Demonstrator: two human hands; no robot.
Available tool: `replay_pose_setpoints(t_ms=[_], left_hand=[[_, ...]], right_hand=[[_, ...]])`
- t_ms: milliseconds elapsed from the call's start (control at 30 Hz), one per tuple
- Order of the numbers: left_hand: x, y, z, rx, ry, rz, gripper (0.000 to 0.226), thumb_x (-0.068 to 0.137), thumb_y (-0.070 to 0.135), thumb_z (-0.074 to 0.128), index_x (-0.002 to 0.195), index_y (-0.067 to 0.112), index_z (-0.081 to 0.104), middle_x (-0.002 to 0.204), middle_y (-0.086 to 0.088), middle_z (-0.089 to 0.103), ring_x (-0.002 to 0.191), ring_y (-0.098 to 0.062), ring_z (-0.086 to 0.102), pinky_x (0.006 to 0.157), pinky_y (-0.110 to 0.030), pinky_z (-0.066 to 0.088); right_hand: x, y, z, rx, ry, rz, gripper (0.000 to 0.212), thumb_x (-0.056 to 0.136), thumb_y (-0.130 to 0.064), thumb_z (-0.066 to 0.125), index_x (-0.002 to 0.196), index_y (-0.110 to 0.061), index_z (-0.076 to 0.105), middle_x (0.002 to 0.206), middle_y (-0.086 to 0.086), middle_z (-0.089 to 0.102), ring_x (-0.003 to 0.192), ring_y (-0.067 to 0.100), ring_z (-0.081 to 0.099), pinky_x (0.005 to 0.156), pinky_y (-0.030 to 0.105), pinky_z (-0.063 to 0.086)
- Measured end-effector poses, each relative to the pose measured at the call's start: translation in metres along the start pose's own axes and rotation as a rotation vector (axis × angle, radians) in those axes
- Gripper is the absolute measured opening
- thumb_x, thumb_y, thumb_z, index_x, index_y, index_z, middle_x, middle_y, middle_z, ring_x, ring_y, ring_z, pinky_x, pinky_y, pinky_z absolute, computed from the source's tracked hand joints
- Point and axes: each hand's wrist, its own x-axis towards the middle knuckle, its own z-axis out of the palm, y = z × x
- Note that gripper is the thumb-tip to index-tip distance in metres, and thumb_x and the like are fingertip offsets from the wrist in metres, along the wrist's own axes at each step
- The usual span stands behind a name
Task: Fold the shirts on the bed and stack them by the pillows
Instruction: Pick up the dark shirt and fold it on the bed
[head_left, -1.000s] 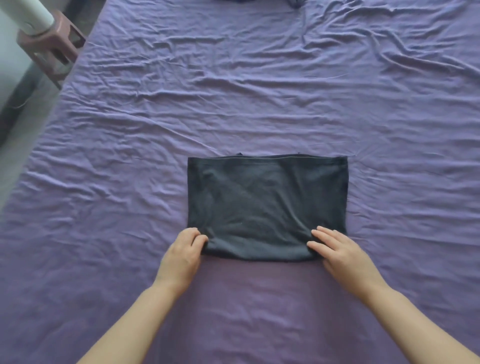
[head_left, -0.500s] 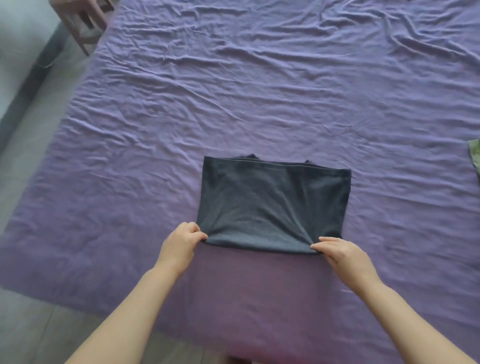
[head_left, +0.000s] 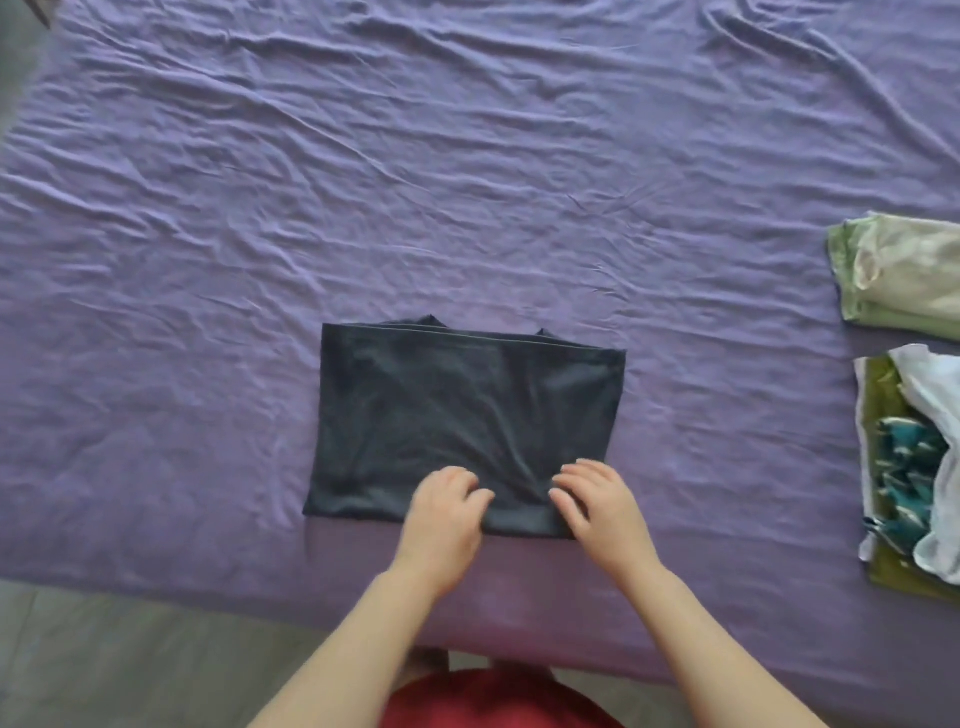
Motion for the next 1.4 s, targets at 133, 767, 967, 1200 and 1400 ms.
replay_pose_setpoints(t_ms=[133, 767, 967, 1200, 1400], left_hand=[[0.033, 0.067, 0.032, -0.069, -0.047, 0.147, 0.022, 0.059, 0.016, 0.071, 0.081, 0.017, 0.07, 0.082, 0.002, 0.065, 0.075, -0.02, 0.062, 0.055, -0.028, 0.05], [0.027, 0.023, -0.012, -0.363, 0.002, -0.416, 0.036, 0.085, 0.03, 0.049, 0.12, 0.032, 0.052, 0.108, 0.013, 0.061, 0.099, -0.01, 0.058, 0.073, -0.026, 0.043], [-0.019, -0.05, -0.036, -0.678, -0.095, -0.733, 0.012, 0.079, 0.026, 0.06, 0.089, 0.032, 0.061, 0.081, 0.019, 0.063, 0.081, -0.007, 0.059, 0.072, -0.028, 0.048], [-0.048, -0.11, -0.043, -0.837, -0.103, -0.852, 0.016, 0.083, 0.02, 0.064, 0.099, 0.023, 0.063, 0.094, 0.009, 0.066, 0.088, -0.006, 0.061, 0.076, -0.023, 0.048], [-0.047, -0.148, -0.051, -0.722, -0.135, -0.829, 0.023, 0.085, 0.027, 0.059, 0.108, 0.025, 0.06, 0.105, 0.011, 0.063, 0.096, -0.008, 0.058, 0.082, -0.028, 0.049]], right_hand=[[0.03, 0.013, -0.012, 0.185, 0.07, 0.325, 0.045, 0.091, -0.013, 0.058, 0.134, -0.006, 0.047, 0.141, 0.01, 0.044, 0.133, 0.025, 0.037, 0.11, 0.034, 0.029], [0.117, -0.046, -0.028, 0.737, 0.163, 0.635, 0.014, 0.076, -0.027, 0.062, 0.081, -0.016, 0.056, 0.081, 0.006, 0.063, 0.078, 0.026, 0.061, 0.071, 0.044, 0.053], [0.135, -0.139, 0.02, 0.545, 0.025, 0.423, 0.024, 0.078, -0.03, 0.061, 0.096, -0.024, 0.046, 0.089, -0.004, 0.059, 0.083, 0.02, 0.061, 0.067, 0.046, 0.057], [0.155, -0.212, 0.065, 0.273, -0.113, 0.325, 0.03, 0.084, -0.032, 0.06, 0.096, -0.027, 0.032, 0.085, -0.009, 0.052, 0.073, 0.013, 0.058, 0.058, 0.032, 0.047], [0.168, -0.233, 0.092, 0.371, -0.164, 0.318, 0.048, 0.085, -0.032, 0.061, 0.126, -0.021, 0.039, 0.104, -0.004, 0.056, 0.088, 0.016, 0.059, 0.073, 0.033, 0.051]])
